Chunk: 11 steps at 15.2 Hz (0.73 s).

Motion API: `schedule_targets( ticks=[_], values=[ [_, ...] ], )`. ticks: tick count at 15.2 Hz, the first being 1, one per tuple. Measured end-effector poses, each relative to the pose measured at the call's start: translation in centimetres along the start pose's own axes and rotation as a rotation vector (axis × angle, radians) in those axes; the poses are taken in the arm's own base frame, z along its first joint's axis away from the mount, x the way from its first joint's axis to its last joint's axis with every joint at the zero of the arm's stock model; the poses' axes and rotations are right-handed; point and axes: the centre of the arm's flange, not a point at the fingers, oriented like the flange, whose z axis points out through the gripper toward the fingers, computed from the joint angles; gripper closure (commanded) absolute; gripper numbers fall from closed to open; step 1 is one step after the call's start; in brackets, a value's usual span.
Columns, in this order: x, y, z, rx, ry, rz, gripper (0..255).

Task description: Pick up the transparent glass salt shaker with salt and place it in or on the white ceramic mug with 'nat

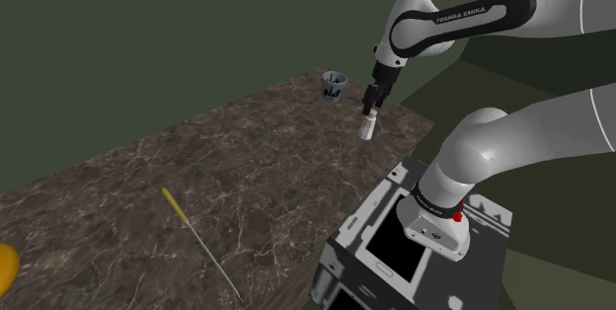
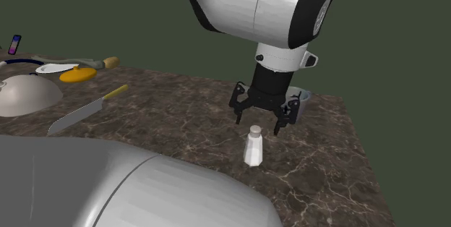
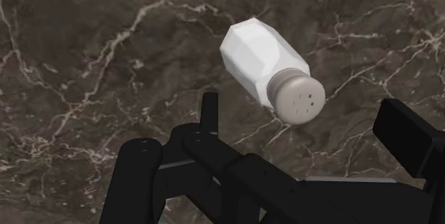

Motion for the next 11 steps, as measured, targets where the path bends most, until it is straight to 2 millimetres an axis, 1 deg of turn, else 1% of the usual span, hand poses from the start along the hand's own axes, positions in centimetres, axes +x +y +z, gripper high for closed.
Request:
schedule_targets(
  ticks=[5, 6, 11],
  values=[
    [0.01, -0.03, 0.16, 0.000, 0.000, 0.000, 0],
    [0.01, -0.03, 0.16, 0.000, 0.000, 0.000, 255],
    [0.05, -0.03, 0.07, -0.001, 0.003, 0.000, 255]
  ],
)
